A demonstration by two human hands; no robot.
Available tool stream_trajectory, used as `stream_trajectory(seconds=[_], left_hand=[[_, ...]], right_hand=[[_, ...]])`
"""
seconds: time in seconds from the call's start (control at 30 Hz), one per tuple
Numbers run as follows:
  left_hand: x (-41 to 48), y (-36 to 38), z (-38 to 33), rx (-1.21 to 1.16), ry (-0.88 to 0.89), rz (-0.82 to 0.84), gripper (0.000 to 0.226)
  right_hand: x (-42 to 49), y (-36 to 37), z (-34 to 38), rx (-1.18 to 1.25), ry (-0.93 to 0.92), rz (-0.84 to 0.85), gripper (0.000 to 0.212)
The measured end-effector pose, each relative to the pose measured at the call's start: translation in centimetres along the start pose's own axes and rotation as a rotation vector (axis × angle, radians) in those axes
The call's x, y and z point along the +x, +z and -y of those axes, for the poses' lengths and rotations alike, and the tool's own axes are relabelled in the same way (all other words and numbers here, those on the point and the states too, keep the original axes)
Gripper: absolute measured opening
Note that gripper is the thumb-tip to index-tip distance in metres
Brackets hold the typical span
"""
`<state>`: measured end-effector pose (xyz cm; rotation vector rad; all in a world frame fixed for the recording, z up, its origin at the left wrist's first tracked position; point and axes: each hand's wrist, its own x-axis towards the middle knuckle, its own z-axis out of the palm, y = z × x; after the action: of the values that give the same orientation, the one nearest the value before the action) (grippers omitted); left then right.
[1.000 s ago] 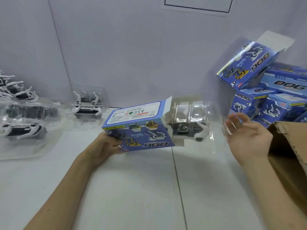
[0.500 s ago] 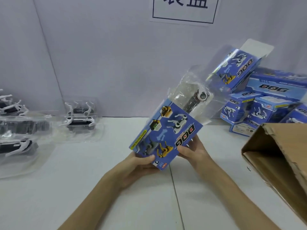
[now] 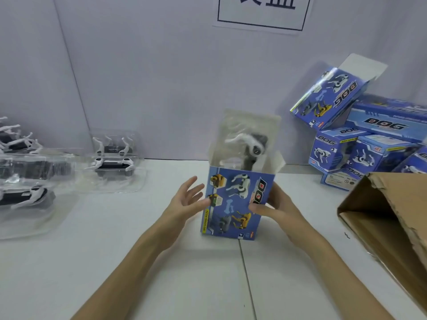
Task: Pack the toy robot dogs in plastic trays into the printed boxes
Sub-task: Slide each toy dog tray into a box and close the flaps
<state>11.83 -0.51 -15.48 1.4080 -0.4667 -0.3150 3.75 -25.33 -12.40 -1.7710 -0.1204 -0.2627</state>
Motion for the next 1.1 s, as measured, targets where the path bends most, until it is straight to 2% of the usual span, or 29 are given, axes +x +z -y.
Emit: stream_trajectory(seconds=[0.1,0.2,0.27,0.33,0.43,0.57,0.63,0.67,0.73,0.77,0.8,0.87,1.0,1.03,1.1], left_hand=[[-0.3,1.0,0.2,0.119,0.038,0.039,0.087],[-0.6,1.6,0.3,0.198,0.06,-0.06,0.085],[-0.6,1.8,0.4,0.231,0.075,-0.091,0.082],[-0.5,2.1,0.5,0.241,0.101,-0.107,0.076],[-0.5,2.5,0.6,0.287,0.139,-0.132,0.072],[-0.8,2.9,0.8,0.378,0.175,-0.161,0.07],[-0.8,3.0,0.9,0.408,0.183,-0.178,0.073],[-0.8,3.0,1.0,0.417,0.192,-0.181,0.073],[-0.9,2.7,0.8,0.429,0.21,-0.177,0.076],[-1.0,2.6,0.7,0.442,0.217,-0.169,0.078],[-1.1,2.5,0.5,0.46,0.226,-0.158,0.08],[-1.3,2.9,-0.1,0.497,0.302,-0.175,0.082],[-1.4,4.1,-2.7,0.624,0.685,-0.42,0.08],[-1.3,4.2,-3.6,0.694,0.763,-0.44,0.076],[-1.1,4.2,-5.1,0.834,0.81,-0.379,0.069]], right_hand=[[-0.2,0.3,-0.2,-0.079,0.048,0.094,0.075],[-0.3,0.1,0.9,-0.082,-0.05,-0.017,0.083],[-0.3,-0.6,3.0,-0.052,-0.192,-0.216,0.072],[-0.1,-1.4,6.5,-0.082,-0.387,-0.372,0.049],[0.9,-1.8,13.0,-0.207,-0.601,-0.423,0.029],[2.5,-0.7,18.4,-0.302,-0.777,-0.405,0.031],[3.1,0.6,17.7,-0.429,-0.679,-0.305,0.034],[3.1,1.4,16.3,-0.537,-0.548,-0.182,0.033],[2.5,2.9,12.2,-0.911,-0.259,0.056,0.038],[2.0,3.4,10.5,-1.069,-0.224,0.113,0.045],[1.6,3.6,9.5,-1.124,-0.248,0.129,0.05],[1.5,3.4,9.4,-1.06,-0.272,0.123,0.057],[1.7,3.2,9.6,-1.115,-0.26,0.148,0.061],[1.6,3.3,9.6,-1.127,-0.269,0.16,0.062],[1.4,3.2,9.6,-1.115,-0.278,0.175,0.065]])
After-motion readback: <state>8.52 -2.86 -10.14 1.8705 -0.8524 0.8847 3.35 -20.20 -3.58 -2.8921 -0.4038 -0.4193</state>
